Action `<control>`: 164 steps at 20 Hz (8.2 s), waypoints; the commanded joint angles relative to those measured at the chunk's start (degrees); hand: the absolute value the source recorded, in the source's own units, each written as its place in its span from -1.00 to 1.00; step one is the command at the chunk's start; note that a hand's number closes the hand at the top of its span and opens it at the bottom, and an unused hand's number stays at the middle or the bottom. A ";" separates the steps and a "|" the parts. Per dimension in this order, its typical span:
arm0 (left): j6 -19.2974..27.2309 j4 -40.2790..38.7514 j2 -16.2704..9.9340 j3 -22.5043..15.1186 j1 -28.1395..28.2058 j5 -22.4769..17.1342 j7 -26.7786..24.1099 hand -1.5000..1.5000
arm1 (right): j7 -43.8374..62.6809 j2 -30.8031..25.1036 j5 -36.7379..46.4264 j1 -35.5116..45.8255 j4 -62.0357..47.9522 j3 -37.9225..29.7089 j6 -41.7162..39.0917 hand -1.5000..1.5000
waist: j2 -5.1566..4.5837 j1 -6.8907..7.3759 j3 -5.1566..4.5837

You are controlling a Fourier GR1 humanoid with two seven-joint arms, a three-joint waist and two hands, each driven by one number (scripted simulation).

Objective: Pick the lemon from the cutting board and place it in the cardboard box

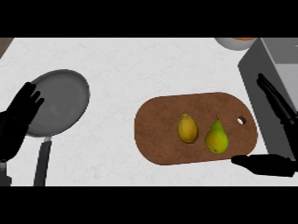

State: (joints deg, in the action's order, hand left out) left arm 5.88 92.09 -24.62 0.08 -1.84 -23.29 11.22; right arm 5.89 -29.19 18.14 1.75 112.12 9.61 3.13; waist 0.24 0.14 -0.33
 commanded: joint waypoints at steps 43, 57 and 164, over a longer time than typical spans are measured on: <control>-4.58 3.11 6.67 4.08 -0.01 6.88 2.92 0.00 | 46.39 18.51 15.14 25.08 -15.63 15.04 -33.50 -1.00 | -0.26 0.23 0.32; -10.07 -1.61 7.07 8.85 1.44 6.76 -0.85 0.00 | 47.26 24.34 22.74 22.24 -18.80 15.67 -34.82 -1.00 | -0.23 0.09 0.31; -10.70 4.53 13.26 11.91 -2.37 12.59 8.45 0.00 | 29.87 -3.92 43.37 50.24 -80.28 -29.67 5.66 1.00 | -0.40 0.46 0.36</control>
State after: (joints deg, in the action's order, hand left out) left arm -6.56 95.56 -11.72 12.41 -3.01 -11.46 17.54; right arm 33.25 -32.87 63.09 52.75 34.10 -17.98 9.45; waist -0.30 0.97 0.05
